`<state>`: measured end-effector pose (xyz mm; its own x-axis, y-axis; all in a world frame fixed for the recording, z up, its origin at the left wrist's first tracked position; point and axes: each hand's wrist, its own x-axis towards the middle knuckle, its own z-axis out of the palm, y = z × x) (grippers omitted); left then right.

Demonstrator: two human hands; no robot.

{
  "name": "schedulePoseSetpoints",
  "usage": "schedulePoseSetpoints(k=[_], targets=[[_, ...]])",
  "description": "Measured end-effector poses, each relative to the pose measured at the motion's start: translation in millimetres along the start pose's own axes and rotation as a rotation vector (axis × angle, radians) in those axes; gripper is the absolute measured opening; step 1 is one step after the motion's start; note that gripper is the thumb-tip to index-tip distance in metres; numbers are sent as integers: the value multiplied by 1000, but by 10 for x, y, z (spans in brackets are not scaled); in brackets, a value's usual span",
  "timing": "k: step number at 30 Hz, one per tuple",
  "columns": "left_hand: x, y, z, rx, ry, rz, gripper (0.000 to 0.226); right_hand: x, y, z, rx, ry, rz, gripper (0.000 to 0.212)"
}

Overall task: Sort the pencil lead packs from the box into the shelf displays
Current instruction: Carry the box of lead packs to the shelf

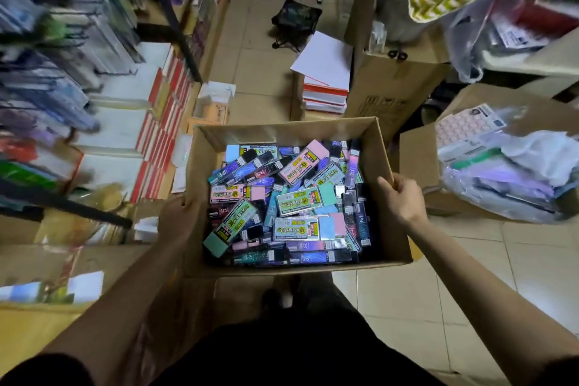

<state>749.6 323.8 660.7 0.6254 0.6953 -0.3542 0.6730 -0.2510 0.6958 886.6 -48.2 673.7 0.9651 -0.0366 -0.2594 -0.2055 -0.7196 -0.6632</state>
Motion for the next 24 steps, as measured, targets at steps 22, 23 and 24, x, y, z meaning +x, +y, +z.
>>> schedulePoseSetpoints(k=[22, 23, 24], targets=[[3385, 2051, 307, -170, 189, -162, 28, 4111, -2495, 761, -80, -91, -127, 25], [3580, 2117, 300, -210, 181, -173, 29, 4267, -2599, 841, -75, -98, -127, 26], [3780, 2193, 289, -254, 178, -184, 29, 4418, -2703, 920, -70, -106, -129, 26]])
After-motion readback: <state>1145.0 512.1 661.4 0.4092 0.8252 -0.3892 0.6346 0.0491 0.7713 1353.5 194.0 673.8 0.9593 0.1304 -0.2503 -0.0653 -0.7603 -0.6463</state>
